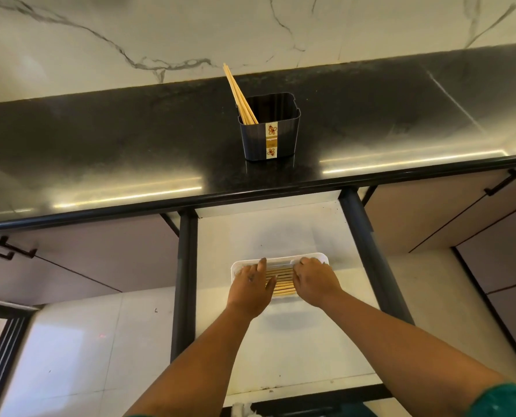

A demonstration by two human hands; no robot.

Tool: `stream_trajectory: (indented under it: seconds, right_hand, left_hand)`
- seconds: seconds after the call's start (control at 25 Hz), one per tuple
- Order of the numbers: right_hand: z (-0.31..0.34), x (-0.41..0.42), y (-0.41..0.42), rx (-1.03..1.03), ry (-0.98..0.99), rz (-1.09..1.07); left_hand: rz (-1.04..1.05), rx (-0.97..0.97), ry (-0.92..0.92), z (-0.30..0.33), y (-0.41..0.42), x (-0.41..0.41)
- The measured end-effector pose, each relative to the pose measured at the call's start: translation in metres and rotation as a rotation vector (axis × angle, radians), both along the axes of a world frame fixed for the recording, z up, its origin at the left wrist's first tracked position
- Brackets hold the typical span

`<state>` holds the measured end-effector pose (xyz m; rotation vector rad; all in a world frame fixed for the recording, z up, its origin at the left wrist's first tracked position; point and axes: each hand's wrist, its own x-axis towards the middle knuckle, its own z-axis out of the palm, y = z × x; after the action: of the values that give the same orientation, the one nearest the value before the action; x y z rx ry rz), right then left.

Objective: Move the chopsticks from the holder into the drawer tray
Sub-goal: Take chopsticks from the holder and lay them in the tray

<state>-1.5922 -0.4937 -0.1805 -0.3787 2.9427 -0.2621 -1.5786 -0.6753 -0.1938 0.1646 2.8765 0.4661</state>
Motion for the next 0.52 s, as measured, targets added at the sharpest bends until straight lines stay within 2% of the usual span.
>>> stream_trajectory:
  seconds: [0.12, 0.2, 0.4, 0.52]
  right_hand:
    - [0.046, -0.023, -0.004, 0.029, 0.123, 0.052]
    - [0.08, -0.044, -0.004, 0.016, 0.2, 0.035]
    - [0.154, -0.103, -0.009, -0.176, 0.324, -0.074]
    - [0.187, -0.143, -0.014, -0.335, 0.357, -0.06]
  left_hand:
    - [-0.088, -0.036, 0.233, 0.039, 0.005, -0.027]
    - [-0.052, 0.002, 0.339, 0.068, 0.008, -0.049]
    - [0.009, 0.186, 0.478, 0.141, 0.015, -0.11]
    - [0.06, 0.297, 0.454, 0.177, 0.022, -0.142]
